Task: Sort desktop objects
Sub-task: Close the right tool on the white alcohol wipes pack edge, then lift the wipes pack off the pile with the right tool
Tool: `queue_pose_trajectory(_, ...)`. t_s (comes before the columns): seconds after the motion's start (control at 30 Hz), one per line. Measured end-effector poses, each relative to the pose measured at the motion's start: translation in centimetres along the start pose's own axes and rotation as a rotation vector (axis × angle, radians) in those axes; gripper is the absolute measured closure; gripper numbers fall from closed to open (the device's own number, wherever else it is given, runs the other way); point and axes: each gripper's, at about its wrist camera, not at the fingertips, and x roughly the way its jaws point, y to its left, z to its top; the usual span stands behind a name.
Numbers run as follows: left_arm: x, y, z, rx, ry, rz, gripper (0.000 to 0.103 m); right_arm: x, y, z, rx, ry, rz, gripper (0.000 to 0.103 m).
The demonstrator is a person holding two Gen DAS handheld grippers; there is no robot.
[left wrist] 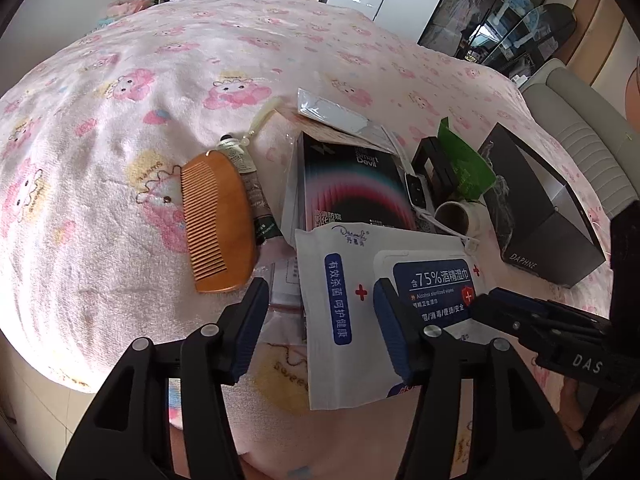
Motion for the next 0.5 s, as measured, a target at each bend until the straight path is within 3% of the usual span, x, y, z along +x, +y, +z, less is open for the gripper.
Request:
queue_pose_trajectory(0.1,0.2,-0.1,-0.1,-0.01,0.007,-0.021,0.045,0.8,-0.2,0.2,0.019,0.01,0.022,0.042)
queue_pose_trajectory(0.2,0.2,-0.6,-0.2,-0.007,0.017,-0.054,0.043,1.1,0.2,0.2,0.012,0.011,0.042,0.039)
queue_pose_trajectory(0.27,0.2,-1.2,-0.4,0.006,0.028,-0.081,0.043,1.0,0.3,-0.1,0.001,0.004,0.055,0.04)
queue_pose_trajectory(0.4,-0.1,-2.8,-0.9,0.058,0.003,-0.022,0.04,0.2,0.2,-0.3,0.007,-0.016,0.086,0.052)
queue_pose_trajectory(0.5,-0.1,-2.5,-0.8,0.035,0.006,-0.029,0.039,0.0,-0.5,-0.4,0.037,-0.028,0.081,0.052)
